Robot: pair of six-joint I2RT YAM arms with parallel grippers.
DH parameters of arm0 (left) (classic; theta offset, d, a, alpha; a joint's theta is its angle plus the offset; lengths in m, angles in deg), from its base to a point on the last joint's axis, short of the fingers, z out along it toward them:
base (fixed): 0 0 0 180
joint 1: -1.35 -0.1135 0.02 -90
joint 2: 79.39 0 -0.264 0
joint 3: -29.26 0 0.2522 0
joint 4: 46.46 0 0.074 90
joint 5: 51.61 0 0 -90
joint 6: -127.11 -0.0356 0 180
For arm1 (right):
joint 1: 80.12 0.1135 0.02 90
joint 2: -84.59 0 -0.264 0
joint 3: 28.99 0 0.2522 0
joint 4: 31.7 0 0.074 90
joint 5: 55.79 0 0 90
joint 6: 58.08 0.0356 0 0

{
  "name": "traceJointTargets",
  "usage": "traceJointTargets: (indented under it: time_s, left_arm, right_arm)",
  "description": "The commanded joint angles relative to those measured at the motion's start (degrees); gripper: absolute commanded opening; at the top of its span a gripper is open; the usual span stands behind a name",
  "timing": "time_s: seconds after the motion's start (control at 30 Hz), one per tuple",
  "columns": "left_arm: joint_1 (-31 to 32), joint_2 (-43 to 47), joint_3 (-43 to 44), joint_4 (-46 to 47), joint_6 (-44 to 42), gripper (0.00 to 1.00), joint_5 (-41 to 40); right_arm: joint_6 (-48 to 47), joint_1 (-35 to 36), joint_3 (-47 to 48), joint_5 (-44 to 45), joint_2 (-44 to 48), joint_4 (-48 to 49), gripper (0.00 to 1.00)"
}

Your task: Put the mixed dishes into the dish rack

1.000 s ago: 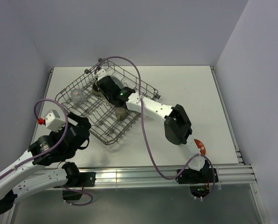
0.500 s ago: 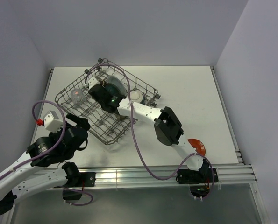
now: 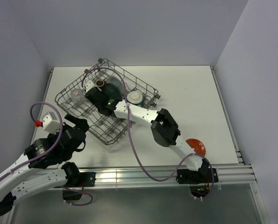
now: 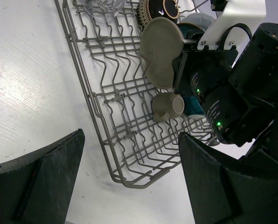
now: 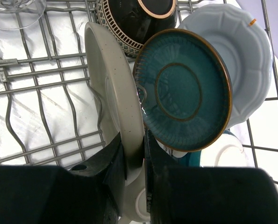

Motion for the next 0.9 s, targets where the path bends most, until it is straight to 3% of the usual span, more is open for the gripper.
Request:
traceJointTargets:
  time_s: [0.0, 0.03, 0.13, 0.43, 0.87]
  left_arm:
    - [0.0, 0.6, -0.4, 0.1, -0.7, 0.87, -0.1]
    - [-0.1, 0.7, -0.4, 0.2, -0.9, 0.87, 0.1]
    - [0.0, 0.6, -0.5, 0.6, -1.4, 0.87, 0.5]
    - [-0.1, 0.5, -0.6, 1.5, -2.1, 0.87, 2.0]
    - [-0.1, -1.9, -0.7, 7.5, -7.4, 0.85, 6.2]
  right_arm:
    - [2.3, 0.4, 2.9, 1.2, 1.0, 2.0, 0.00]
    - [2.5, 0.4, 3.0, 0.9, 1.0, 1.8, 0.02]
    - [3.4, 0.3, 2.6, 0.9, 1.2, 1.5, 0.26]
    - [6.4, -0.6, 1.9, 0.5, 2.3, 0.1, 0.56]
    - [7.4, -0.8, -3.1, 7.3, 9.9, 0.5, 0.68]
